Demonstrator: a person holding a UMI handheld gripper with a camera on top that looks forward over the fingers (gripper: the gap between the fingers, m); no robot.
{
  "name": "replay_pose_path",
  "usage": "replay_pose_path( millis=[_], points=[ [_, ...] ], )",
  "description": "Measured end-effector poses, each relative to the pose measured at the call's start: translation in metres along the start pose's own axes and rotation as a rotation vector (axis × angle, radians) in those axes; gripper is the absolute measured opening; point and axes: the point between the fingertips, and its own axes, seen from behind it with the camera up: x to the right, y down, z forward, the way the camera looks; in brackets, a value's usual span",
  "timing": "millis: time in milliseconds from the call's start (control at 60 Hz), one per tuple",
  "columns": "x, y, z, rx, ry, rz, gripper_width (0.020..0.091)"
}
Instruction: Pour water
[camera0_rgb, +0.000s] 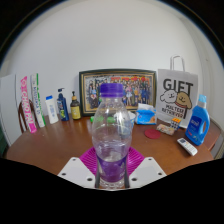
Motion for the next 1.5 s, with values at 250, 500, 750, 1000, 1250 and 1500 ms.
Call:
replay_pose_path(
  millis=[250,500,750,1000,1250,1500],
  points=[
    [-0.089,-0.102,0.035,0.091,-0.132,0.318,0.0328],
    [-0.126,-0.202,0.098,0.153,-0.362,1.022,0.0328],
    [-0.085,-0.217,0.168,0.146,-0.448,1.557,0.0327],
    [-0.052,-0.185,0.21,0.103,-0.427,1.948,0.0327],
    [-0.06,-0.177,0.214,0.024,-0.455,2.06,0.0327],
    [-0.067,-0.189,0.202,-0.023,-0.485,2.003,0.0328]
  ],
)
